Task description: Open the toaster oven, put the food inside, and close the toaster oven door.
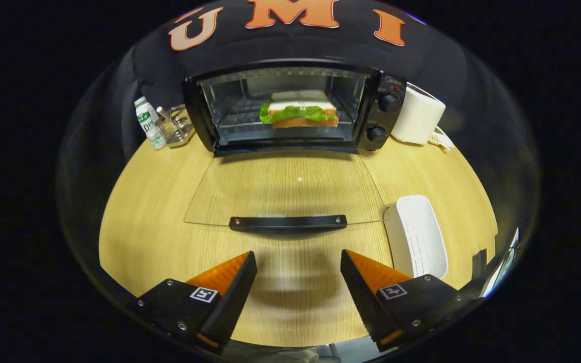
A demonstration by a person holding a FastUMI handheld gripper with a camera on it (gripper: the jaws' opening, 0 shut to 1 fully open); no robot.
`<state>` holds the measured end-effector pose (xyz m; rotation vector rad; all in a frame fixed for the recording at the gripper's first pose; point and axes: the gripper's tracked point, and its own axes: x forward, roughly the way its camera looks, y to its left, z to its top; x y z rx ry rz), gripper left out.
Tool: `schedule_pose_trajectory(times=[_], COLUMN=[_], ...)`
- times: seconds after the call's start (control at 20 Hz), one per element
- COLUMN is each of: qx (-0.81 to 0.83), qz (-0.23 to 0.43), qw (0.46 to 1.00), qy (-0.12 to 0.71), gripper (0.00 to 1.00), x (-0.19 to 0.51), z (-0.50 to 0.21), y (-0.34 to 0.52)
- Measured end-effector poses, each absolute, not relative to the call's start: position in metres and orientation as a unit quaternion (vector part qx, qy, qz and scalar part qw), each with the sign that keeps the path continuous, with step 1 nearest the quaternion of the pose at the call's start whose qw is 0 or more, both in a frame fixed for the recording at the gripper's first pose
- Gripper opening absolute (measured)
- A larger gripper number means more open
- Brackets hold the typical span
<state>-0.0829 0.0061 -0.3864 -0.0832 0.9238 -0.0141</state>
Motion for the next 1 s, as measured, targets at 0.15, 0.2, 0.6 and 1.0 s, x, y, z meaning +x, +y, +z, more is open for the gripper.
schedule_pose_trajectory(times=[0.15, 0.2, 0.6, 1.0], qx=[-0.062, -0.07, -0.061, -0.056], qz=[-0.015, -0.018, -0.034, -0.018], qw=[0.886, 0.887, 0.897, 0.924], qy=[0.458, 0.457, 0.437, 0.378], gripper=[1.0, 1.0, 1.0, 1.0], x=[-0.079, -0.076, -0.05, -0.031], z=[-0.404, -0.408, -0.415, -0.348], y=[0.001, 0.001, 0.012, 0.019])
